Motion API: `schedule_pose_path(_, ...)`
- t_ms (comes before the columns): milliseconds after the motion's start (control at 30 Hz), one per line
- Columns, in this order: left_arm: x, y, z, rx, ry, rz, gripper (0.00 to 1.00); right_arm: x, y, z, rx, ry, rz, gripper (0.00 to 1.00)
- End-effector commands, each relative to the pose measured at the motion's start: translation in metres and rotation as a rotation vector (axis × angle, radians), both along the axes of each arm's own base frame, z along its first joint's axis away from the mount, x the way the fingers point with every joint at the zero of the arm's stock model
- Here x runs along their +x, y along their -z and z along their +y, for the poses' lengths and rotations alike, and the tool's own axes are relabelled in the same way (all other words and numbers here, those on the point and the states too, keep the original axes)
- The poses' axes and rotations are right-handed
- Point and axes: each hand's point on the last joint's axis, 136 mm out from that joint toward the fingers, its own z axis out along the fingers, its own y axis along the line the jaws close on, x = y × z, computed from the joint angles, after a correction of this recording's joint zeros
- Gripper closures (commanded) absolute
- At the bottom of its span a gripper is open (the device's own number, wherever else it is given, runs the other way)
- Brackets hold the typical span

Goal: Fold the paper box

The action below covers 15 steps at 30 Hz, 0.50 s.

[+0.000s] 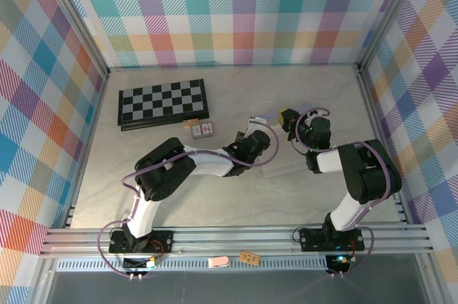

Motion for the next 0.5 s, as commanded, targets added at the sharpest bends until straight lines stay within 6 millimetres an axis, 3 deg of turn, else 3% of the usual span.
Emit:
schedule_pose_path(0, -0.003, 0.028, -0.012, 0.036, 0.079, 0.066, 1.00, -0.030, 0.009, 0.045, 0.013, -0.225, 0.072, 1.00)
schedule_pose_path(333, 0.006, 0.027, -0.009, -0.023, 0.040, 0.075, 1.00, -0.023, 0.002, 0.042, 0.010, -0.171, 0.110, 1.00)
schedule_pose_path(467, 0.009, 0.027, -0.008, -0.037, 0.026, 0.073, 0.89, -0.024, 0.002, 0.042, 0.015, -0.167, 0.124, 1.00)
